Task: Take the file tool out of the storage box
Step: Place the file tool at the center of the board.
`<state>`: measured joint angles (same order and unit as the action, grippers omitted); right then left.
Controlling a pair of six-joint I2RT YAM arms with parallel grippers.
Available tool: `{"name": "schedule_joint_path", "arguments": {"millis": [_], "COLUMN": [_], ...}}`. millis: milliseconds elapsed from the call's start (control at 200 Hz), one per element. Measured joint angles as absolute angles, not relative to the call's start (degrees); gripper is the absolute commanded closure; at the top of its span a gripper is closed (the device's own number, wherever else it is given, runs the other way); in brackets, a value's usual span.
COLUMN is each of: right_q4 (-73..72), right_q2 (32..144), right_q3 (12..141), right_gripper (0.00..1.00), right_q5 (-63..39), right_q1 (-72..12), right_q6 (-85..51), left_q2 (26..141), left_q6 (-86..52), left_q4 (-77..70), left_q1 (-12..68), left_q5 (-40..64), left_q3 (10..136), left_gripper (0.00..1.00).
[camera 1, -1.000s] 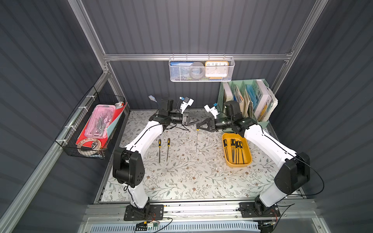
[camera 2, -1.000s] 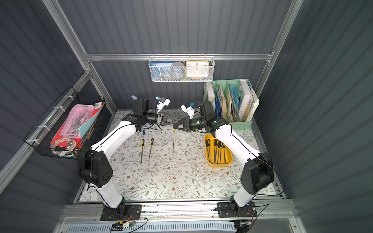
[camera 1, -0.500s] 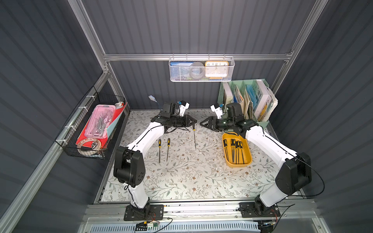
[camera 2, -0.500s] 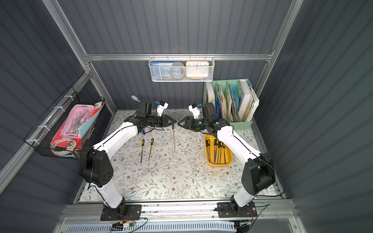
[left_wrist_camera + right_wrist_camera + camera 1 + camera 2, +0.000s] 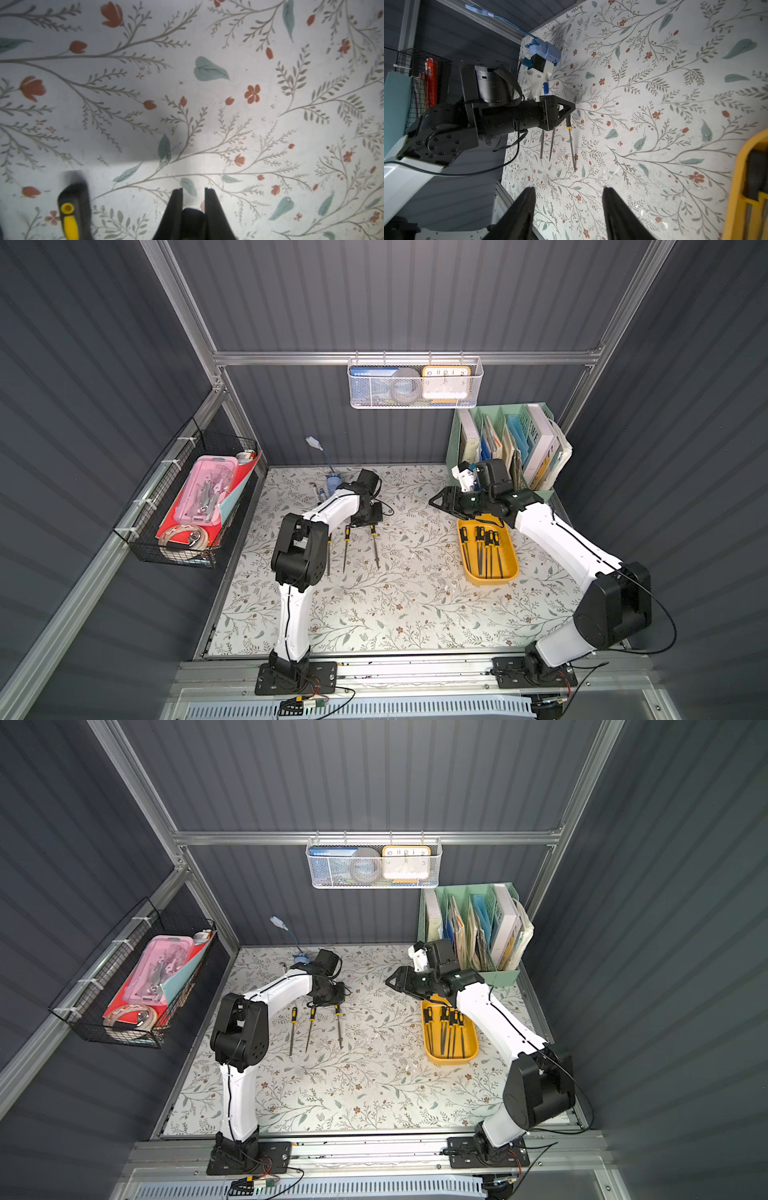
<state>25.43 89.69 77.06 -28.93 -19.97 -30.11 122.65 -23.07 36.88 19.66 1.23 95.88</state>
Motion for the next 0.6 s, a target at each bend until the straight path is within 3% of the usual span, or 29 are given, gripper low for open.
{"name": "schedule_joint_path", "arguments": {"millis": [595], "right_q4": [27.94], "right_q2": [91.35], "right_q3": [76.49], "right_gripper": [0.43], "right_q5": [-29.10], "right_q1": [-19.97], "right_q6": [-30.09], "left_q2": [122.67], "left_q6": [-21.85], "left_q4": [38.57], "left_q1": [18.06], "left_q5": [-6.02], "left_q3": [92.12], "left_gripper": [1.00]}}
